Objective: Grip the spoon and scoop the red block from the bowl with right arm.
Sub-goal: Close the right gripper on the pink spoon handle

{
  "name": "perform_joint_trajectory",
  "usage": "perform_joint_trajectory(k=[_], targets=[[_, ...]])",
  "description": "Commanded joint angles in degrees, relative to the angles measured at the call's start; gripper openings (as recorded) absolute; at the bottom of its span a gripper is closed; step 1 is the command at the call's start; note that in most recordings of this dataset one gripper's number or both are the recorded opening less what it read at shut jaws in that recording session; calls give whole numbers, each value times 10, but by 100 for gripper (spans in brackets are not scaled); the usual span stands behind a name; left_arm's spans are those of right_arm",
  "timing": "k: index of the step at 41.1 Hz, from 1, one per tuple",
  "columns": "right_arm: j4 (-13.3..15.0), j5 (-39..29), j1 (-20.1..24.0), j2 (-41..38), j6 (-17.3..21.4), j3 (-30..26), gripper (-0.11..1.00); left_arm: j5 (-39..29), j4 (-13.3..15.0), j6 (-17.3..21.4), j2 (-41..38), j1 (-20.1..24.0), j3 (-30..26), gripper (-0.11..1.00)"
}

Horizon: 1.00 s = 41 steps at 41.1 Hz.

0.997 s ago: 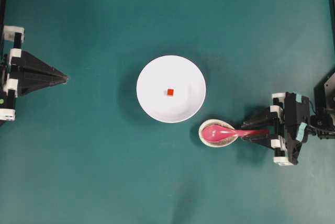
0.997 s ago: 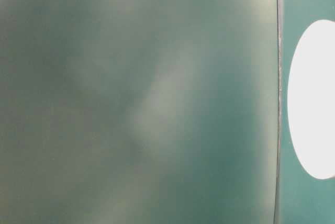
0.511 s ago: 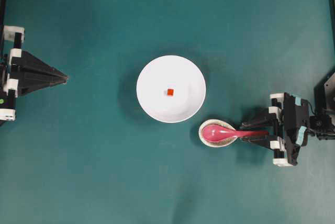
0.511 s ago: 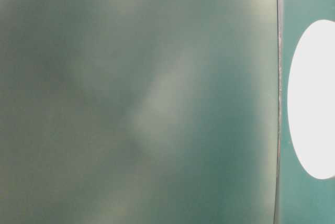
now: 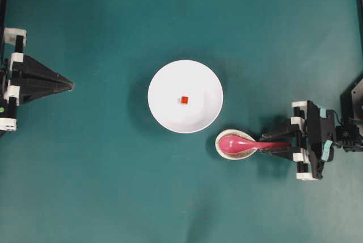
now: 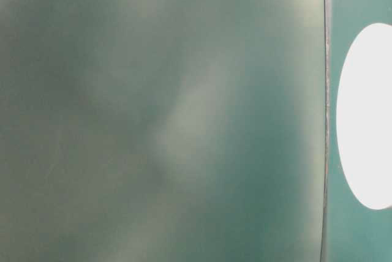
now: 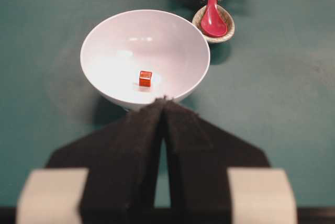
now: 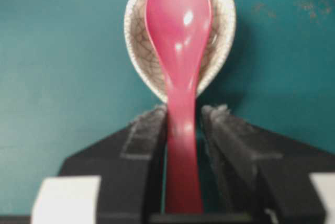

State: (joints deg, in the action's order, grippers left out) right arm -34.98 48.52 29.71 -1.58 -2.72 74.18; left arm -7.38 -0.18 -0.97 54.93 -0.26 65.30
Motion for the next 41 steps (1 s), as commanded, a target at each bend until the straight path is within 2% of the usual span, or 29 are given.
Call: perform_joint_trajectory(k=[1, 8, 27, 36, 41], targets=[[1, 4, 2, 13, -11, -7, 37, 3, -1, -1, -4, -1, -14, 0], [1, 3, 3, 19, -26, -6, 33, 3, -1, -1, -4, -1, -14, 0], [0, 2, 3, 20, -27, -6, 33, -3, -1, -4, -4, -1, -14, 0], [0, 2, 3, 20, -31, -6, 25, -4, -1, -4, -4, -1, -14, 0], [0, 2, 3, 27, -32, -7, 25, -3, -1, -4, -4, -1, -14, 0]])
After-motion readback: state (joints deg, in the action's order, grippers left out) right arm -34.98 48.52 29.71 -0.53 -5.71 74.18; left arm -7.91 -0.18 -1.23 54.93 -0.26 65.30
